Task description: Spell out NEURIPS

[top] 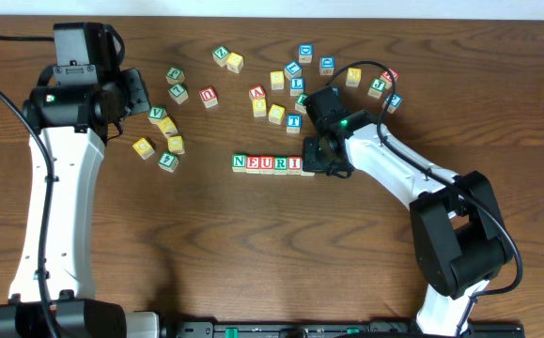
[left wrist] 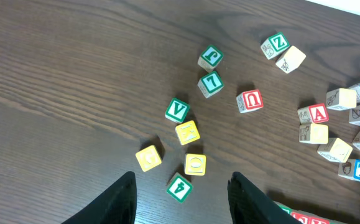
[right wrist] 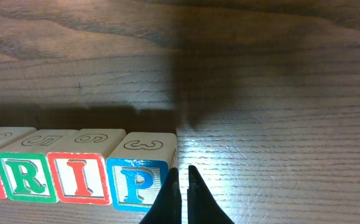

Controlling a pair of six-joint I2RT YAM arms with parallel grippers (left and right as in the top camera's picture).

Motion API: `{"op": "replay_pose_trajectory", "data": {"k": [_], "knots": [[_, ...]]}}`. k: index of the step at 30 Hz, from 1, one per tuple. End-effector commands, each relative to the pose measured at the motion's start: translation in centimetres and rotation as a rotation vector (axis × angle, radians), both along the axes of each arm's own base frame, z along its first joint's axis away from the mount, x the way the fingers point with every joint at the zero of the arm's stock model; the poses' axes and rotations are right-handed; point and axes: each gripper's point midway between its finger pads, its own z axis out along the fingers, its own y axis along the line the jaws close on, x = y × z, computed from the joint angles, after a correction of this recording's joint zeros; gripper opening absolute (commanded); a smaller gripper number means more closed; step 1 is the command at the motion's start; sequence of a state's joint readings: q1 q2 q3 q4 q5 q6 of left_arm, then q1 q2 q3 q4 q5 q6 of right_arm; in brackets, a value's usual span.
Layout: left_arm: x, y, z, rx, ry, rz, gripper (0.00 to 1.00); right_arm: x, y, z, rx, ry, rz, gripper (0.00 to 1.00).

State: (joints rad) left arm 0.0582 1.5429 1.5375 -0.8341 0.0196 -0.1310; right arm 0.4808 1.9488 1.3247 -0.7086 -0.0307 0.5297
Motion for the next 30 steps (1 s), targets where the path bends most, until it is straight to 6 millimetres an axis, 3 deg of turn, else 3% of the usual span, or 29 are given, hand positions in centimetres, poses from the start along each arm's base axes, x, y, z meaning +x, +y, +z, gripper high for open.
{"op": "replay_pose_trajectory", "data": {"k": [1,5,11,18,25,29,30], "knots": [[0.3,0.3,0.5,0.003,-0.013,0.011,0.47,0.0,0.0,-0.4,-0.001,0.007,0.013,0.01],[0.3,0.3,0.5,0.002,-0.013,0.012,0.47,0.9,-0.4,0.8,0.0,-0.024,0.041,0.01],[0.3,0.3,0.5,0.003,-0.013,0.012,0.47,4.8,-1.9,7.6,0.01,-0.115,0.049,0.11],[0.3,0.3,0.5,0.002,-0.013,0.012,0.47,8.5,-0.6,13.8,0.068,-0.279,0.061,0.18],[0.3,0.3,0.5,0.002,-0.013,0.012,0.47,9.2,-0.2,14.6,0.081,-0.312,0.063,0.3],[0.3,0.3,0.5,0.002,-0.013,0.012,0.47,9.0,-0.3,14.5,0.075,-0.306,0.07,0.5],[0.3,0.3,0.5,0.003,-0.013,0.012,0.47,8.9,-0.3,14.4,0.074,-0.303,0.07,0.51]]}}
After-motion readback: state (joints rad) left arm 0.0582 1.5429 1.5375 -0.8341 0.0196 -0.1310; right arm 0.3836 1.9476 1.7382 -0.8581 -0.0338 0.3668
